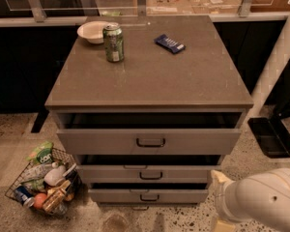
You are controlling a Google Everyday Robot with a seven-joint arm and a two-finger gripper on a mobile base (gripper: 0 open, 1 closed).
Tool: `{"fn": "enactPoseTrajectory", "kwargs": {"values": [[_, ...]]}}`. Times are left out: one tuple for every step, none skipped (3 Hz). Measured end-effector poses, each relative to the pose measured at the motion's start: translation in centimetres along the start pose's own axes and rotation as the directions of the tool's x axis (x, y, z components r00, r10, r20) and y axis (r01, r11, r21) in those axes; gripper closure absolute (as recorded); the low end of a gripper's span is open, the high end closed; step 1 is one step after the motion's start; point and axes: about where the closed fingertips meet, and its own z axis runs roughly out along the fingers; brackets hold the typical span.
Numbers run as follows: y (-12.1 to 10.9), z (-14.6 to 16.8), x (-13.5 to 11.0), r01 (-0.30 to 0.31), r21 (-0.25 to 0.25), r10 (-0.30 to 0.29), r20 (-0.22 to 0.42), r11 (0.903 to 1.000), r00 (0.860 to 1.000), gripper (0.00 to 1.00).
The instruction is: Open bottom drawer
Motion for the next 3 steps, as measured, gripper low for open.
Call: {"fn": "enactPoseTrajectory", "kwargs": {"values": [[2.0,5.4,-1.1,0.087,-0.077,-0.091,-0.051,0.9932,0.995,0.0],[1.7,6.0,-1.1,0.082,-0.083,-0.087,-0.058,0.9932,0.995,0.0],[1.4,8.3,-1.5,0.088,-0.103,-0.097,-0.077,0.9907,0.992,0.0]]}}
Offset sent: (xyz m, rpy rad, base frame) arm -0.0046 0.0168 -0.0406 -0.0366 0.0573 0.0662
